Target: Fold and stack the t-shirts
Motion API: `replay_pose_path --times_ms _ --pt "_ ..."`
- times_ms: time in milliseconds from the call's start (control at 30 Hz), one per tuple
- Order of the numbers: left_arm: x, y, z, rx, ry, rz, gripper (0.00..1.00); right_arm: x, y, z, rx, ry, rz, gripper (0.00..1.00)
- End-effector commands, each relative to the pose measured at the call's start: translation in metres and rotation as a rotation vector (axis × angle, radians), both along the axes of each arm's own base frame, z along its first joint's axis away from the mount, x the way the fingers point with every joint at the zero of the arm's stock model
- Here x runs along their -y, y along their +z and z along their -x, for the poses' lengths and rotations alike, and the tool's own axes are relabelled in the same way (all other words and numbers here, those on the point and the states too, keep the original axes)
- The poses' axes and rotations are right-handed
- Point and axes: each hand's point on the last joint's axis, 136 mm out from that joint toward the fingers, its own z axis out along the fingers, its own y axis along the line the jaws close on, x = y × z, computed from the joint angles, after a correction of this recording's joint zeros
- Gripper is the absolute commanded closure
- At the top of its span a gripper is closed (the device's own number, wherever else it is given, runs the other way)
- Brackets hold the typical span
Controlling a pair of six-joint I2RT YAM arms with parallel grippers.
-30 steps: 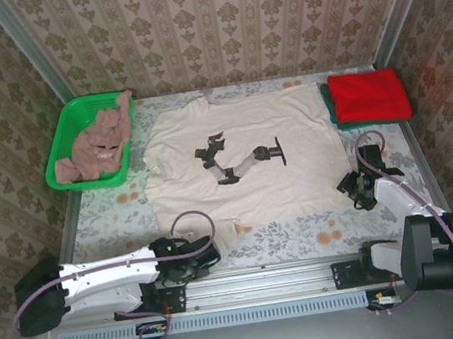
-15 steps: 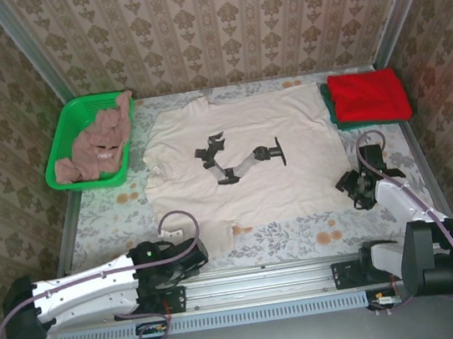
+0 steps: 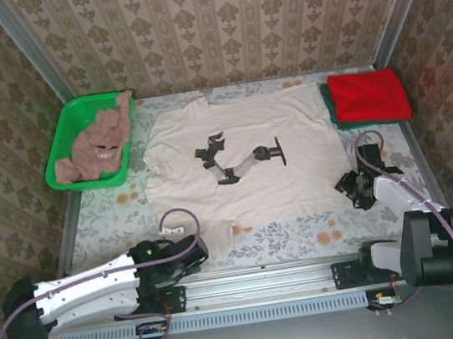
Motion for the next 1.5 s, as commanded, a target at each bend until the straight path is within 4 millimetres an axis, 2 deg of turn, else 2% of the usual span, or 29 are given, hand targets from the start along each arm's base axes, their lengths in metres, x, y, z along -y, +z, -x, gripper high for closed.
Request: replay_pose_path --times_ms 0,167,300,433,500,633,733,1000,1133,1233,1333,1467 --pt "-0.006 -0.005 -0.002 0.006 -0.016 -0.030 0.95 -0.001 -0.002 0.007 -0.022 -0.007 -0.009 0.42" --pt "-0.009 0.002 -0.006 0.023 -0.012 -0.026 0.95 -0.008 -0.012 0.016 -0.047 0.000 -0.046 0.56" --pt "-0.017 0.017 -0.015 0.070 0.003 -0.025 0.96 -0.008 -0.007 0.015 -0.035 0.007 -0.044 0.71" --pt "-0.021 0.043 -0.030 0.147 0.003 -0.002 0.99 -0.006 0.012 0.016 -0.013 0.025 -0.024 0.86" --pt "-0.020 0.056 -0.039 0.175 -0.003 0.003 1.00 -0.006 0.030 0.014 0.028 0.042 -0.004 1.00" --pt "-0.017 0.084 -0.059 0.221 -0.023 0.001 1.00 0.002 0.067 0.022 0.042 0.079 0.110 1.00" --pt "-0.018 0.101 -0.067 0.242 -0.036 -0.001 1.00 -0.003 0.086 0.025 0.086 0.096 0.114 1.00" --pt "-0.035 0.117 -0.048 0.232 -0.035 0.010 1.00 -0.013 0.133 0.047 0.187 0.102 0.103 1.00" --pt "-0.041 0.130 -0.045 0.303 -0.057 0.030 1.00 -0.025 0.133 0.055 0.177 0.137 0.065 1.00" --pt "-0.035 0.140 -0.056 0.353 -0.089 0.022 1.00 -0.031 0.127 0.051 0.155 0.175 0.068 1.00" --pt "-0.029 0.145 -0.079 0.341 -0.111 -0.053 1.00 -0.027 0.124 0.034 0.121 0.190 0.106 0.98" --pt "-0.017 0.145 -0.129 0.323 -0.121 -0.044 1.00 -0.015 0.115 0.000 0.082 0.171 0.159 0.97"
